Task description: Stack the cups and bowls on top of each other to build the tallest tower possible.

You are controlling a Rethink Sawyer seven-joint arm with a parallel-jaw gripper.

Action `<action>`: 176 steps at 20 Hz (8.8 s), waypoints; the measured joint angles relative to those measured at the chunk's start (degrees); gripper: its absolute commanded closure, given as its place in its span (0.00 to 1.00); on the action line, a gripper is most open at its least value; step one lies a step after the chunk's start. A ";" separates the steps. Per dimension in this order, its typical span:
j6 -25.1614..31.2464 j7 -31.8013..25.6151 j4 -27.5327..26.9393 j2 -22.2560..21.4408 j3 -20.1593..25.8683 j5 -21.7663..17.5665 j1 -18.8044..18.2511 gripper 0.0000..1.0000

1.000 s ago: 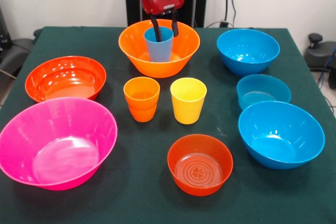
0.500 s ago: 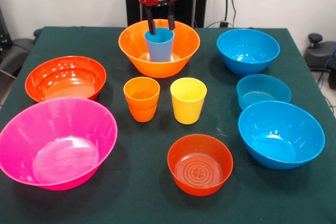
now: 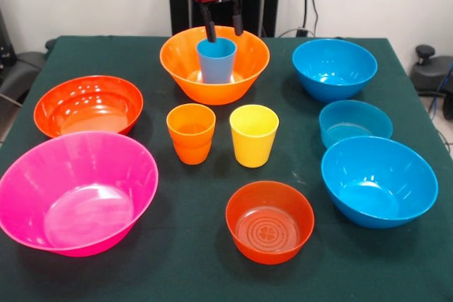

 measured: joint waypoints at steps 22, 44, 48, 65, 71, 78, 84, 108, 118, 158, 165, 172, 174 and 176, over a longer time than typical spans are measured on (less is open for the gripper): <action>24.03 -5.56 3.32 -2.40 26.45 6.16 -34.07 0.00; 31.80 -24.84 0.15 14.52 32.20 -7.11 -42.40 0.00; 31.80 -24.84 0.10 15.60 32.67 -8.42 -42.40 0.00; 31.81 -26.23 -3.23 16.98 32.78 -12.55 -42.70 0.00; 31.81 -27.23 -4.68 16.97 32.76 -14.69 -42.71 0.00; 31.80 -30.69 -7.17 18.10 31.38 -18.32 -42.80 0.00; 31.82 -35.23 -9.50 19.72 29.99 -21.12 -44.00 0.00; 31.74 -52.97 -15.58 26.90 26.21 -22.70 -48.27 0.00; 31.80 -59.93 -15.59 26.34 26.16 -21.99 -48.17 0.00; 31.81 -70.83 -14.70 18.52 30.98 -15.58 -49.69 0.00; 31.81 -74.45 -13.14 18.50 30.95 -16.52 -48.85 0.00; 30.65 -74.45 -11.22 18.50 29.81 -20.38 -44.29 0.00; 29.68 -74.45 -10.77 18.50 29.35 -21.74 -42.84 0.00; 29.04 -74.45 -10.55 18.50 29.06 -22.42 -42.02 0.00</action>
